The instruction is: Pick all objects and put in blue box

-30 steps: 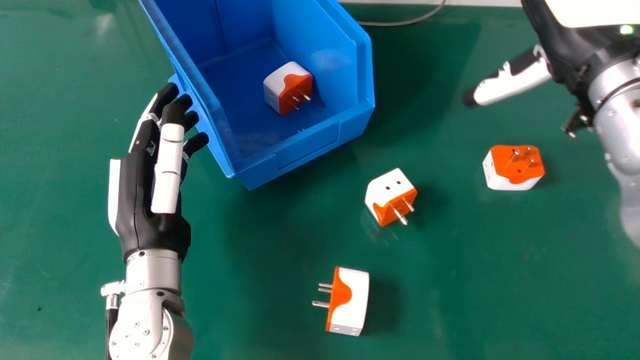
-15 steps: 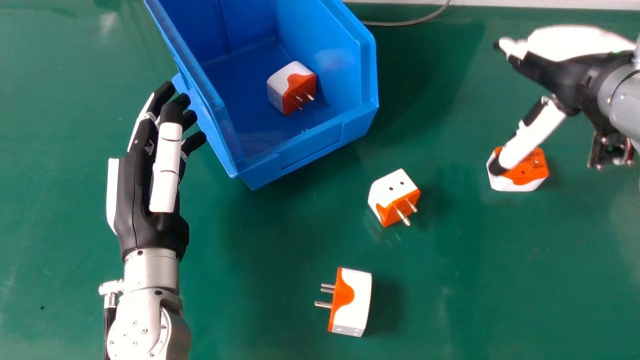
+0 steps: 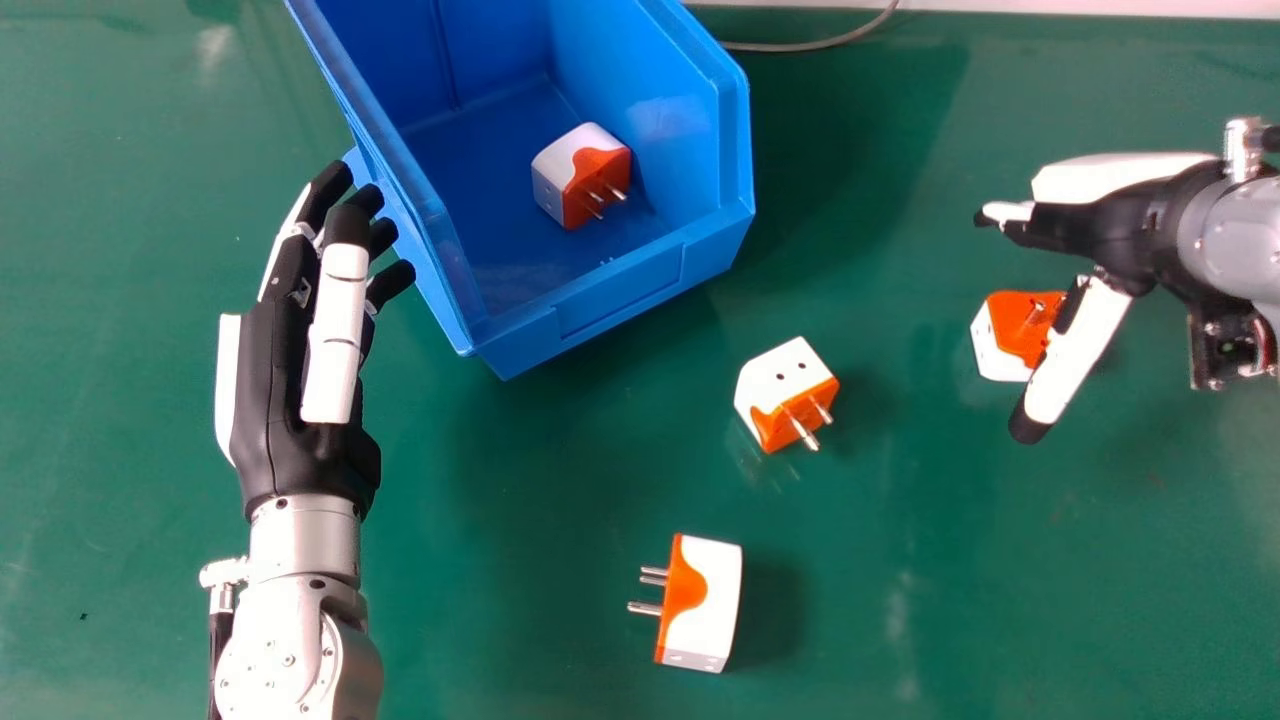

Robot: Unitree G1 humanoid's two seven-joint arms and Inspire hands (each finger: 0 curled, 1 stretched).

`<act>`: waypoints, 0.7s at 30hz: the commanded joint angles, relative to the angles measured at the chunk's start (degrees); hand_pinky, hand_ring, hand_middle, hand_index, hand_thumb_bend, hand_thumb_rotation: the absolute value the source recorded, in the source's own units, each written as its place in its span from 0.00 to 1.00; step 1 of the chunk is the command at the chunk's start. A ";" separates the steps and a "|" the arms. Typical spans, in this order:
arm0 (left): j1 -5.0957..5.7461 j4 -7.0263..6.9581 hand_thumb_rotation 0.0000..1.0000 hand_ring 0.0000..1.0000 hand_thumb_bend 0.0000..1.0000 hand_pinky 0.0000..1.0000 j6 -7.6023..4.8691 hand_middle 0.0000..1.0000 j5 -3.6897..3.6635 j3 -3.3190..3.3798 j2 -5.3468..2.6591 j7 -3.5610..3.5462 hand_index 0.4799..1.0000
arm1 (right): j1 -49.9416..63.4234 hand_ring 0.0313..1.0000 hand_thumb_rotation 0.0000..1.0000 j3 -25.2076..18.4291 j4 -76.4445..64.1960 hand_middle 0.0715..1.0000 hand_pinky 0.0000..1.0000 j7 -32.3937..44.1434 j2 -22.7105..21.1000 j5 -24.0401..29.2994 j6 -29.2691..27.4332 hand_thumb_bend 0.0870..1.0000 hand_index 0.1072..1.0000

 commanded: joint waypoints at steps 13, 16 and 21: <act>-0.03 -1.40 0.75 0.86 0.69 0.81 -0.76 0.87 0.32 -0.17 0.06 0.14 0.74 | -1.10 0.99 0.26 0.59 2.17 1.00 0.98 -4.19 0.06 -0.95 1.80 1.00 0.97; 0.03 -1.60 0.75 0.86 0.69 0.80 -0.47 0.87 0.19 -0.08 -0.10 0.27 0.74 | -0.97 0.99 0.26 0.81 3.57 1.00 0.99 -6.03 0.31 -0.79 1.53 1.00 0.98; 0.18 -1.71 0.75 0.86 0.69 0.80 -0.62 0.87 0.23 -0.06 -0.03 0.16 0.74 | -0.95 1.00 0.25 2.03 7.19 1.00 0.99 -9.20 0.99 -1.36 1.00 1.00 0.98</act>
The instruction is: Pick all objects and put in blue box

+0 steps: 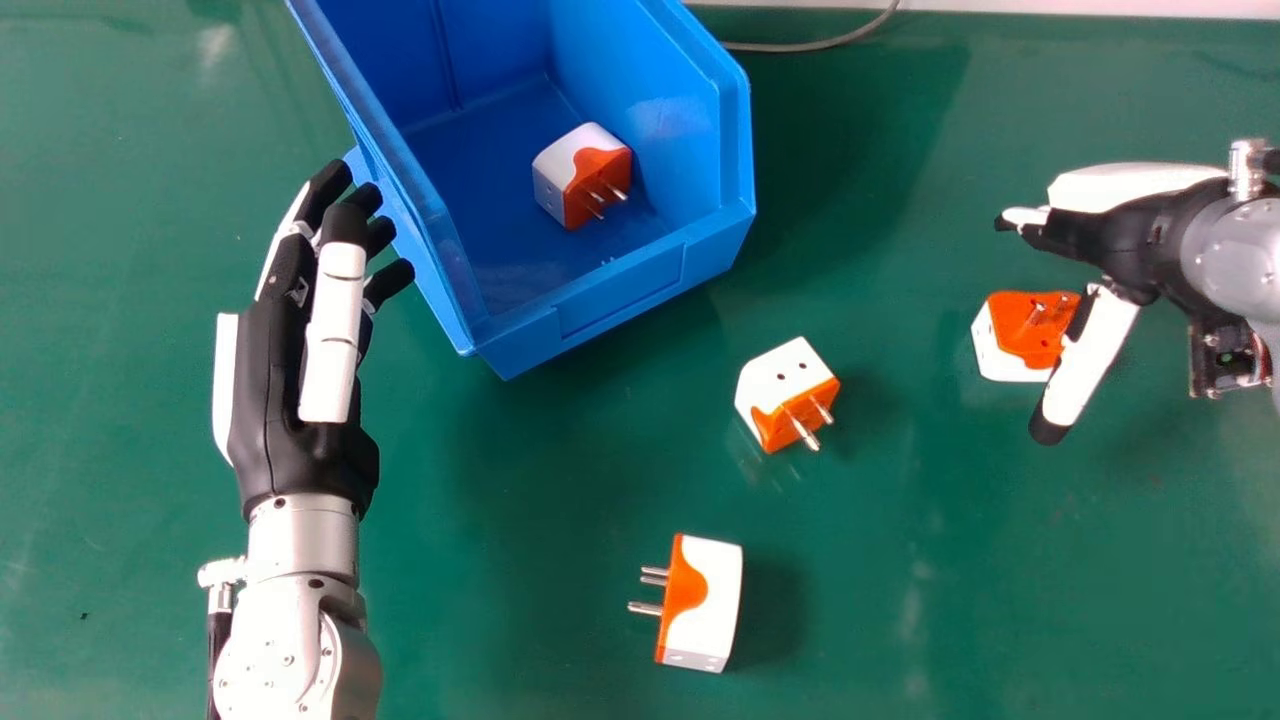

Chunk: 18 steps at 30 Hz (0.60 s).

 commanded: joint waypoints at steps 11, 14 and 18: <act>0.02 -1.17 0.75 0.86 0.68 0.81 -0.62 0.87 -0.59 0.12 0.28 -0.30 0.75 | -0.59 1.00 0.24 4.10 9.83 1.00 0.99 -12.94 2.46 -3.42 -2.60 1.00 0.97; 0.00 -1.03 0.75 0.87 0.68 0.81 -0.72 0.88 -0.41 0.16 0.40 -0.27 0.76 | -1.39 1.00 0.23 5.86 14.78 1.00 0.99 -16.83 3.95 -4.50 -3.36 1.00 0.97; 0.06 -1.13 0.75 0.87 0.69 0.82 -0.60 0.88 -0.32 0.17 0.36 -0.14 0.75 | -2.33 1.00 0.23 7.41 21.68 1.00 0.99 -23.04 5.85 -5.25 -5.12 1.00 0.97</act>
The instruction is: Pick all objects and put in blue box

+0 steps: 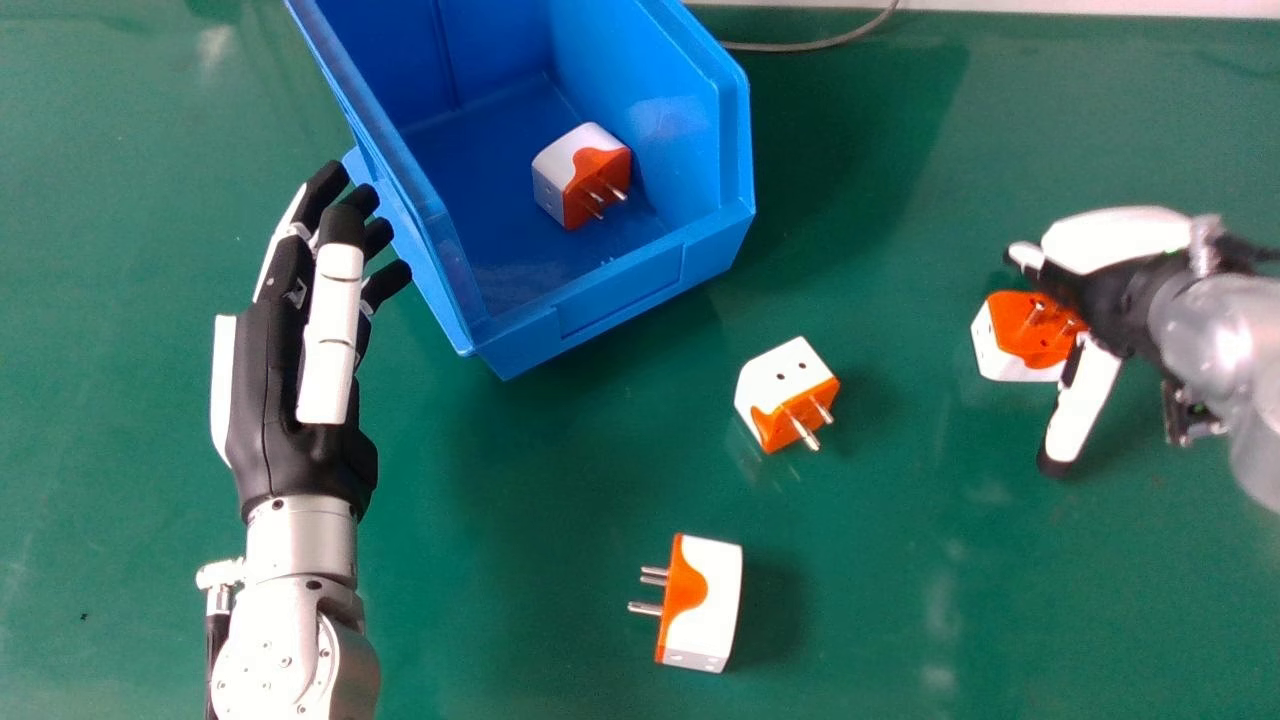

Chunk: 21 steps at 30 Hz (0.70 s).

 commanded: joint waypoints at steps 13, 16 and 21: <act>0.14 -1.28 0.75 0.87 0.70 0.81 -0.87 0.88 0.46 -0.14 0.16 0.26 0.75 | -4.63 1.00 0.23 3.99 15.57 1.00 1.00 -13.70 3.05 -1.22 -5.68 0.94 0.95; 0.18 -1.42 0.75 0.87 0.70 0.81 -0.70 0.88 0.20 -0.13 0.11 0.21 0.75 | -5.33 1.00 0.23 4.80 17.51 1.00 0.99 -15.70 3.44 -1.24 -6.59 0.93 0.95; 0.44 -2.10 0.75 0.87 0.70 0.81 -0.22 0.88 0.32 -0.29 0.17 0.31 0.75 | -5.67 0.97 0.23 4.93 18.08 0.98 0.96 -18.65 3.06 -0.46 -9.16 0.88 0.92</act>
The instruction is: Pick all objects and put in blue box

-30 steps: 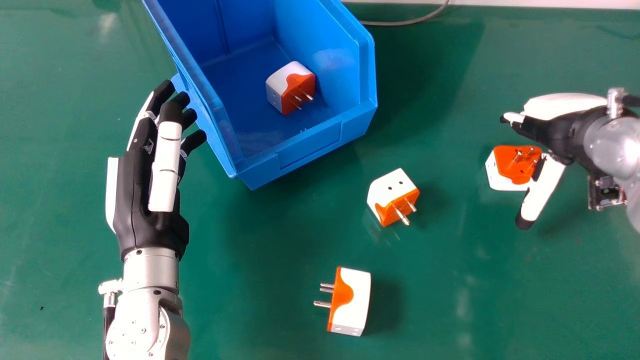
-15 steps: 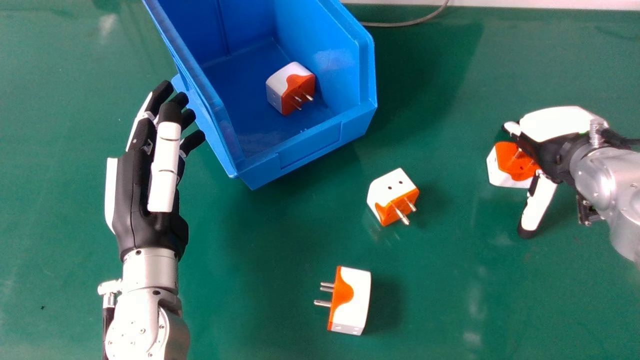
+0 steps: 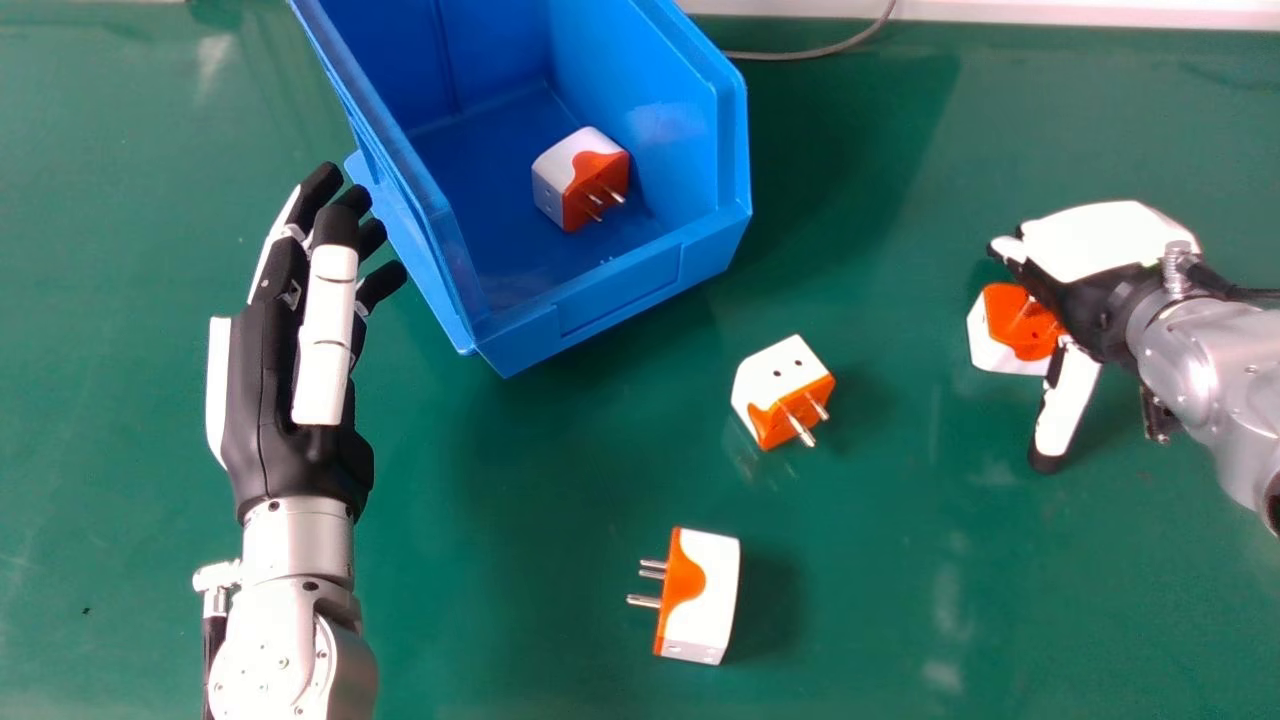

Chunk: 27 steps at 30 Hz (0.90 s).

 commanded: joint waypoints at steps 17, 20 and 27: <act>0.10 -1.45 0.76 0.87 0.70 0.81 -0.52 0.88 0.14 -0.02 0.12 -0.16 0.75 | 0.97 0.62 0.08 -3.89 1.98 0.69 0.58 -8.24 -0.01 4.85 -5.37 0.66 0.66; 0.05 -1.20 0.76 0.87 0.70 0.81 -0.82 0.88 0.24 -0.05 0.28 -0.37 0.75 | 0.67 0.62 0.08 -3.57 1.95 0.69 0.58 -7.75 -0.06 4.62 -5.34 0.66 0.66; 0.09 -1.25 0.75 0.87 0.70 0.81 -0.86 0.88 0.66 -0.13 0.29 -0.23 0.74 | 0.56 0.53 0.05 -2.78 1.38 0.61 0.51 -9.36 -0.67 3.71 -6.69 0.59 0.58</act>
